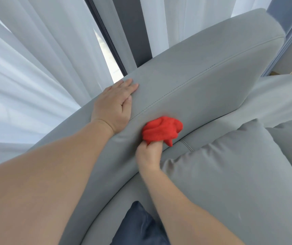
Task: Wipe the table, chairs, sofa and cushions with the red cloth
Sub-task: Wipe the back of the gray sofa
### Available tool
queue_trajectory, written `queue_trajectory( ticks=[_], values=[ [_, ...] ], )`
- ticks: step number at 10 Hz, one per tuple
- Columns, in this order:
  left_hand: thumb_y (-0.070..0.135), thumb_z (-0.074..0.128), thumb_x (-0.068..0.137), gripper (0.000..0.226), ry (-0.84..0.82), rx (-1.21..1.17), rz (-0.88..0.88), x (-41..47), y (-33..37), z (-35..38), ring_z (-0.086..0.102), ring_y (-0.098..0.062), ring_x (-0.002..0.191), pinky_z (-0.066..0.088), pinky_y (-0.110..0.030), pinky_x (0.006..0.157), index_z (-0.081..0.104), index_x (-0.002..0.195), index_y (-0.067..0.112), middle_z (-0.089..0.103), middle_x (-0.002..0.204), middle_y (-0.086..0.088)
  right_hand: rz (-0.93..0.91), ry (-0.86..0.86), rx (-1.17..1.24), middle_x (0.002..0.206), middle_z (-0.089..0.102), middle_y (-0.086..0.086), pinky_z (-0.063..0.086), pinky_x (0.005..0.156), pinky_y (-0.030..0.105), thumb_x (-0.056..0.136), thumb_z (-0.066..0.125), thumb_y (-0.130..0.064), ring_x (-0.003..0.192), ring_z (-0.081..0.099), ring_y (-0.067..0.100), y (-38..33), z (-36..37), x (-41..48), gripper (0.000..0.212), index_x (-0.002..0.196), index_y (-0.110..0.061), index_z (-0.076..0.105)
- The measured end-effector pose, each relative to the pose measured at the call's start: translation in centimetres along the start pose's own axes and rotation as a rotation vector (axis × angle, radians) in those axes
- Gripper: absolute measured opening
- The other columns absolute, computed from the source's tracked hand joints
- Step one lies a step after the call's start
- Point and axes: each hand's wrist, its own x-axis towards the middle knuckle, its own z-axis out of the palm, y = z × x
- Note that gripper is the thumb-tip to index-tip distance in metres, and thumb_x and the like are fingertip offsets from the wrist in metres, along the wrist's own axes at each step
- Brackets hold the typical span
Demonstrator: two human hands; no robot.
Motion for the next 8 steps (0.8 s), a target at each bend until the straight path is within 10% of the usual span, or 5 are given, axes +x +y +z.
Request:
queue_trajectory(
  ticks=[2, 5, 8],
  values=[
    [0.023, 0.031, 0.095, 0.046, 0.027, -0.007, 0.007, -0.1, -0.4, 0.0, 0.032, -0.013, 0.138, 0.02, -0.032, 0.115, 0.049, 0.137, 0.027, 0.042, 0.147, 0.005, -0.027, 0.202, -0.008, 0.106, 0.051, 0.01, 0.027, 0.087, 0.003, 0.076, 0.038, 0.02, 0.1, 0.044, 0.018, -0.2, -4.6, 9.5, 0.039, 0.111, 0.006, 0.051],
    [0.022, 0.032, 0.095, 0.045, 0.053, -0.004, 0.013, -0.3, -0.4, 0.2, 0.034, -0.014, 0.136, 0.021, -0.029, 0.113, 0.05, 0.136, 0.028, 0.043, 0.146, 0.004, 0.101, 0.329, 0.021, 0.101, 0.053, 0.007, 0.034, 0.081, 0.011, 0.08, 0.038, 0.014, 0.096, 0.048, 0.017, 1.2, -5.3, 12.6, 0.036, 0.107, 0.002, 0.058],
    [0.021, 0.034, 0.094, 0.044, 0.066, -0.003, 0.028, -0.6, -0.3, 0.3, 0.036, -0.016, 0.136, 0.024, -0.032, 0.113, 0.053, 0.134, 0.024, 0.046, 0.144, 0.002, 0.352, -0.335, -0.413, 0.095, 0.049, 0.003, 0.033, 0.081, 0.024, 0.091, 0.037, 0.008, 0.098, 0.046, 0.019, 8.6, 1.5, -3.6, 0.024, 0.088, -0.008, 0.054]
  ],
)
